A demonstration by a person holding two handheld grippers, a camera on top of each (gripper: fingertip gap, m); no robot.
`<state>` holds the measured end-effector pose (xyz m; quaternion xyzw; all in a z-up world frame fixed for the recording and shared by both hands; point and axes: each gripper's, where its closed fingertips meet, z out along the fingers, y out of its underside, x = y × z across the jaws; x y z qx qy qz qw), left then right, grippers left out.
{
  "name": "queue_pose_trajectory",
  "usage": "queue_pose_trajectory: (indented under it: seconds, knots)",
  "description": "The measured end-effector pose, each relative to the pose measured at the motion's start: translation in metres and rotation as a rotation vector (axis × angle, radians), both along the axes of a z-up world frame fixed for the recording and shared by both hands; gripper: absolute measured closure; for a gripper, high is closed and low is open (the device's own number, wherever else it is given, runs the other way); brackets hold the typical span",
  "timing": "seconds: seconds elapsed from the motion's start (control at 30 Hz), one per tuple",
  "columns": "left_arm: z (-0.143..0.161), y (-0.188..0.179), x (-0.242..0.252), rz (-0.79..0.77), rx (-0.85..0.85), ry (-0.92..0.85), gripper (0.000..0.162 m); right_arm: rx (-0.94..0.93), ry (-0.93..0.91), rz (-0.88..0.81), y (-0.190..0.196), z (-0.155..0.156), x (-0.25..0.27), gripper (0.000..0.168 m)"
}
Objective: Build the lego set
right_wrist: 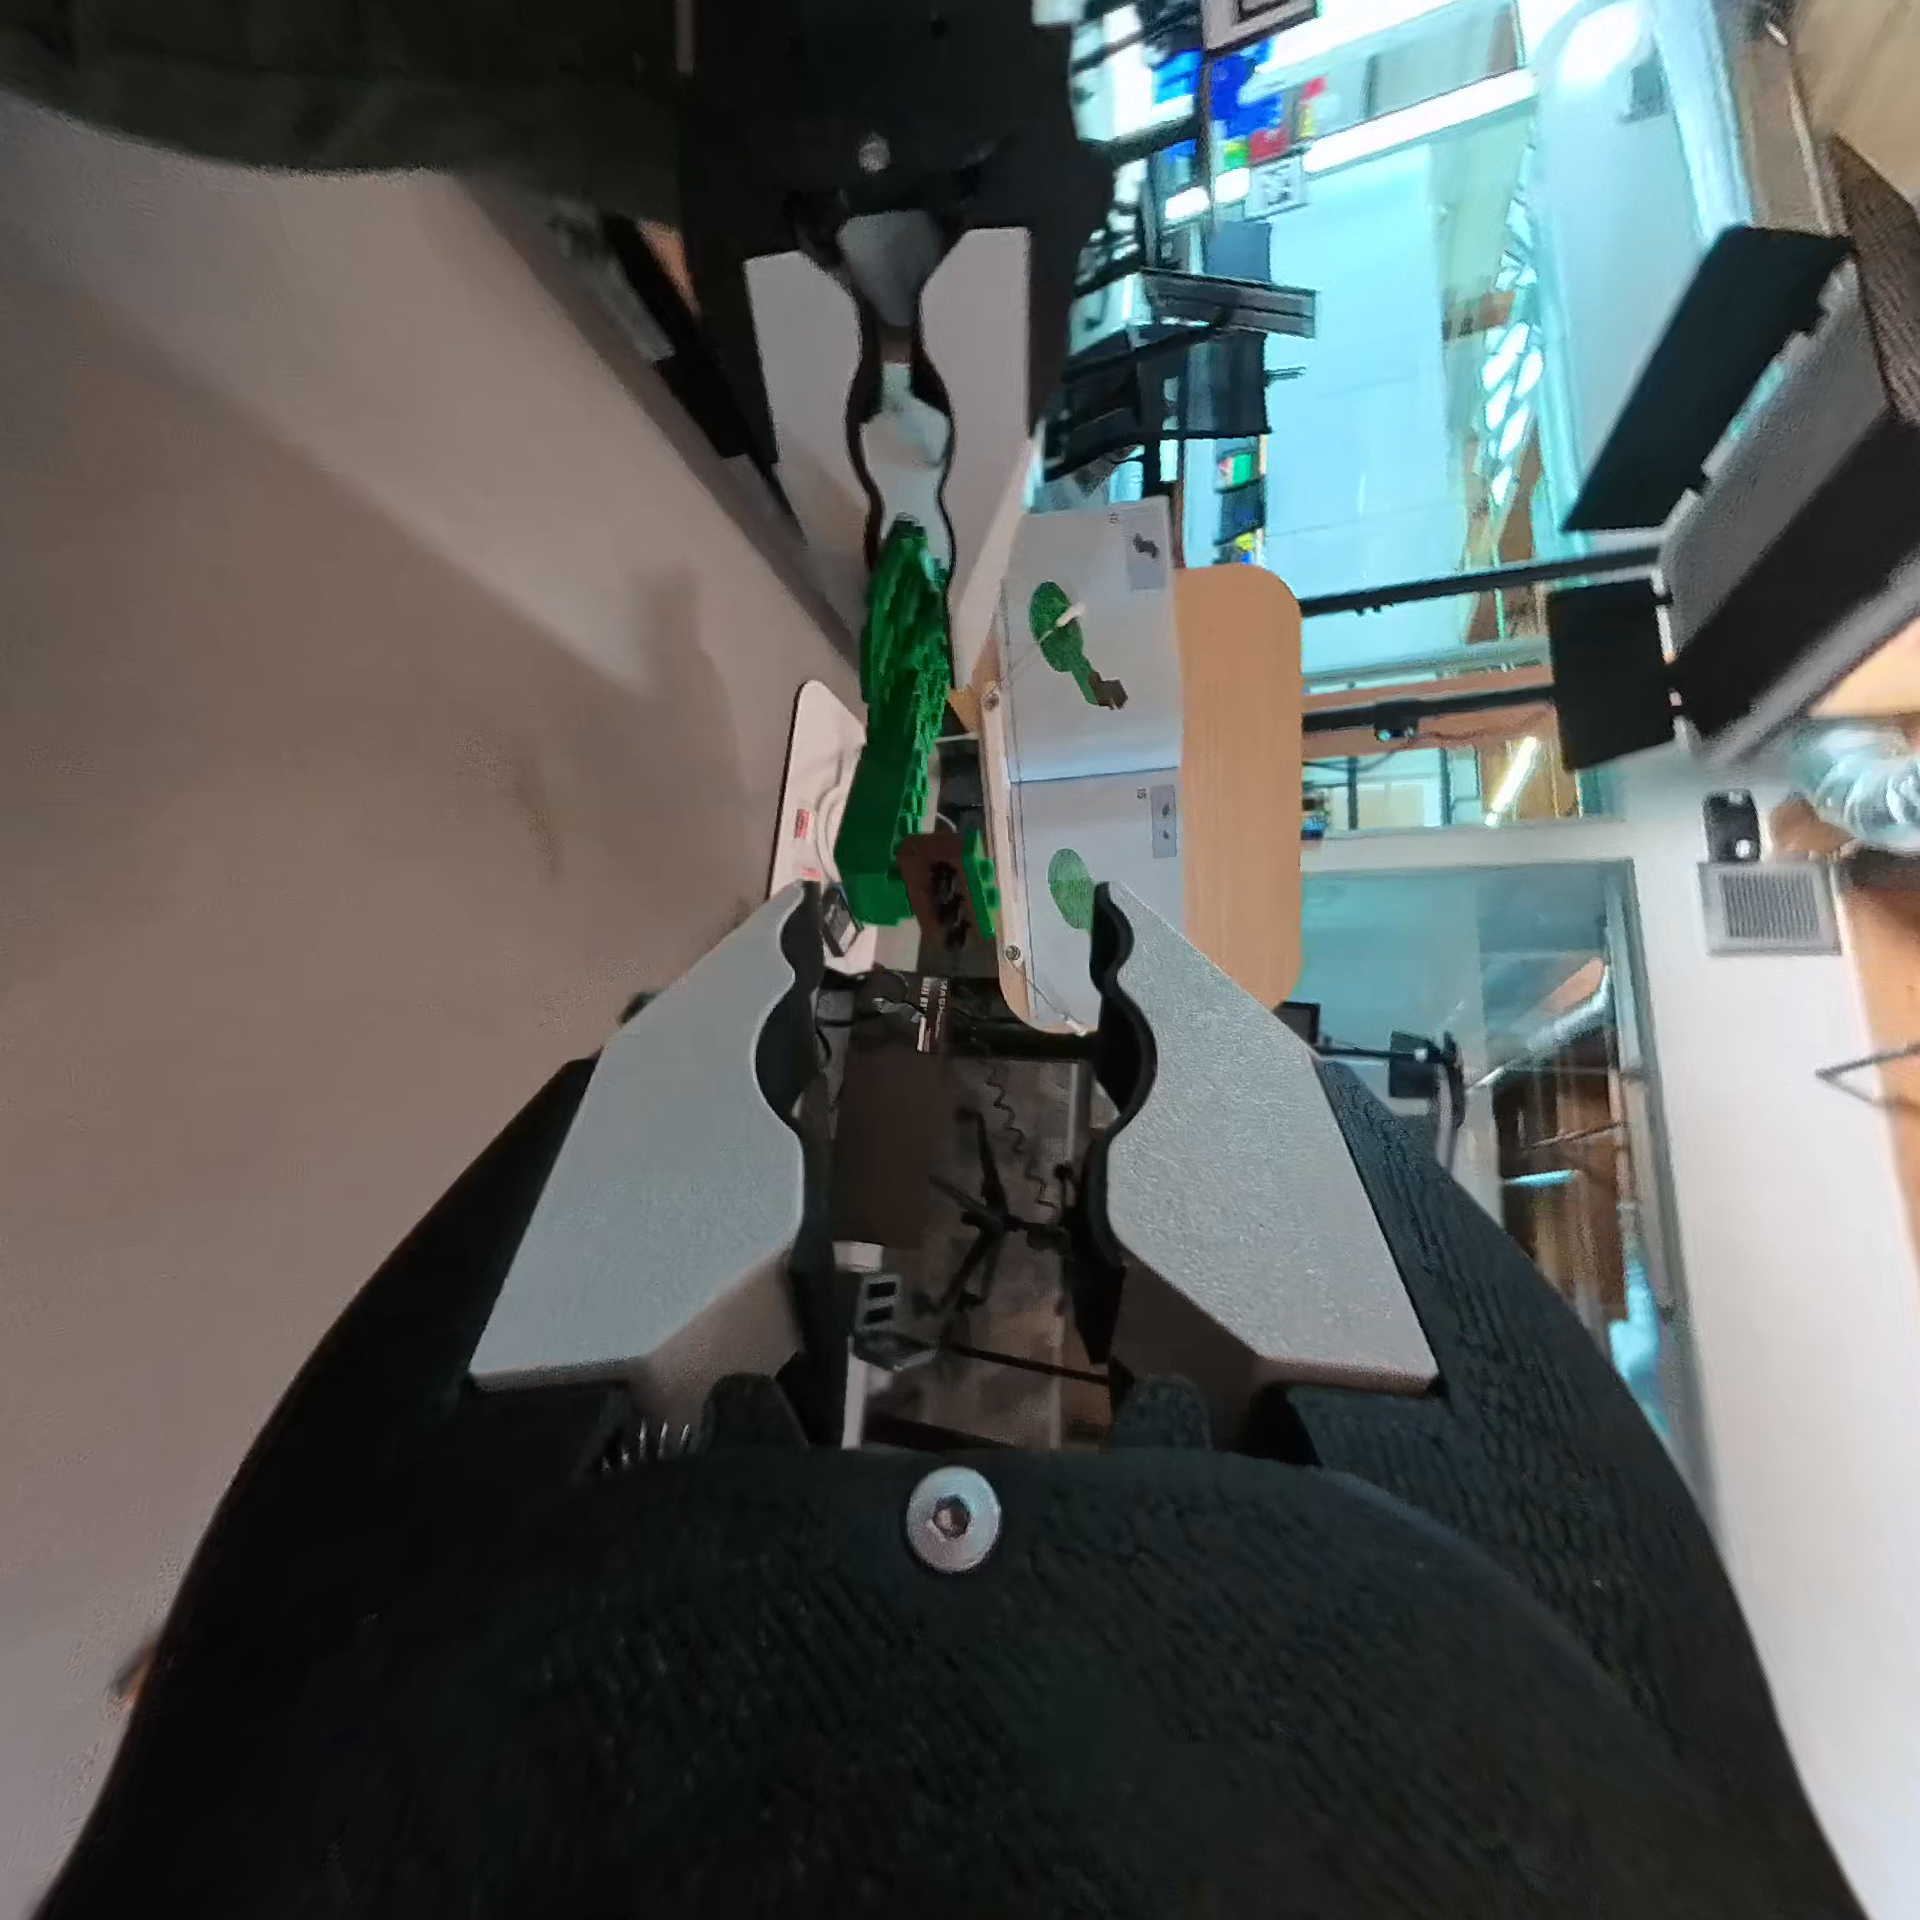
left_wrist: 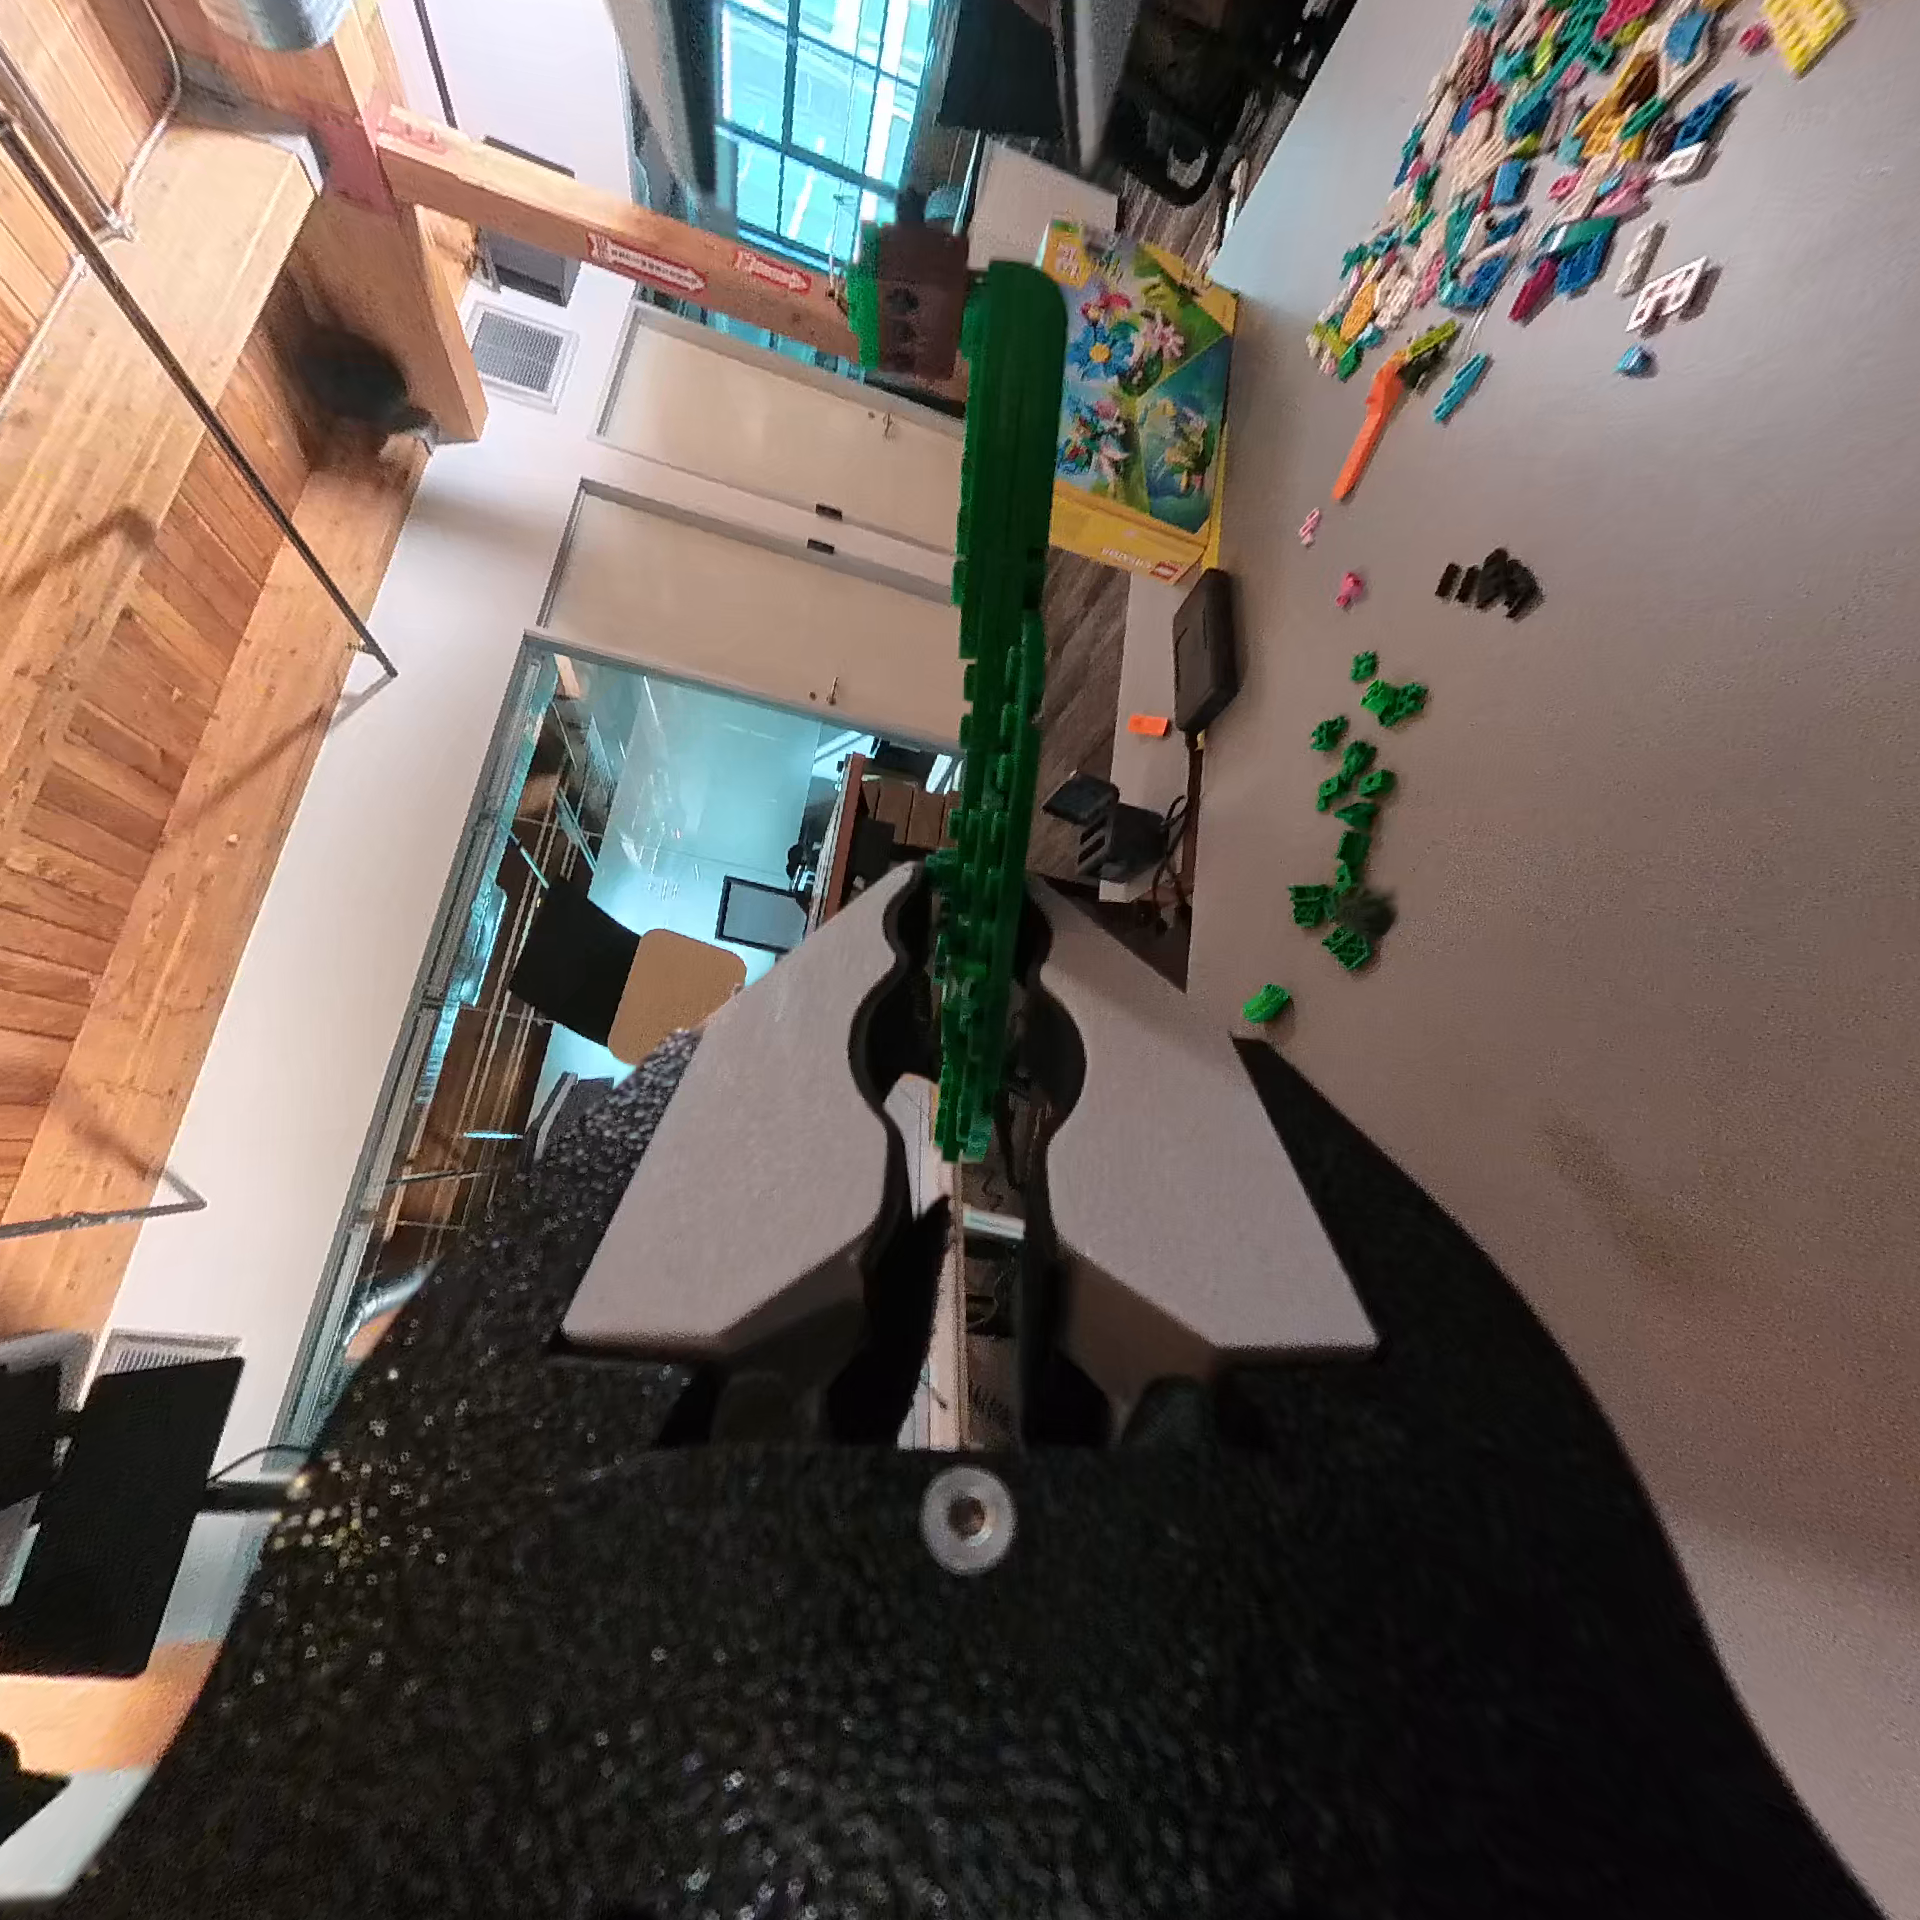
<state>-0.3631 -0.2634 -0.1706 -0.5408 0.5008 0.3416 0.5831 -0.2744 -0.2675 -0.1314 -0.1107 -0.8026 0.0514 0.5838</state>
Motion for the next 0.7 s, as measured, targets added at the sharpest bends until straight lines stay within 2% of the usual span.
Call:
queue_pose_trajectory:
  seconds: [0.1,0.17,0.4,0.63,0.7]
  knots:
    - [0.0,0.003,-0.013,0.031,0.003,-0.01,0.15,-0.196,0.094,-0.04,0.015,0.004,0.006,0.118]
    - [0.001,0.004,-0.021,0.043,0.008,-0.026,0.15,-0.327,0.109,-0.09,0.033,-0.01,0.005,0.119]
    - [0.008,0.001,-0.056,0.129,0.054,-0.074,0.15,-0.596,-0.046,-0.358,0.115,-0.126,-0.034,0.122]
    - [0.013,-0.007,-0.08,0.179,0.08,-0.116,0.15,-0.77,-0.187,-0.569,0.224,-0.208,-0.106,0.129]
    - [0.013,-0.008,-0.084,0.19,0.083,-0.122,0.15,-0.861,-0.214,-0.704,0.267,-0.23,-0.123,0.131]
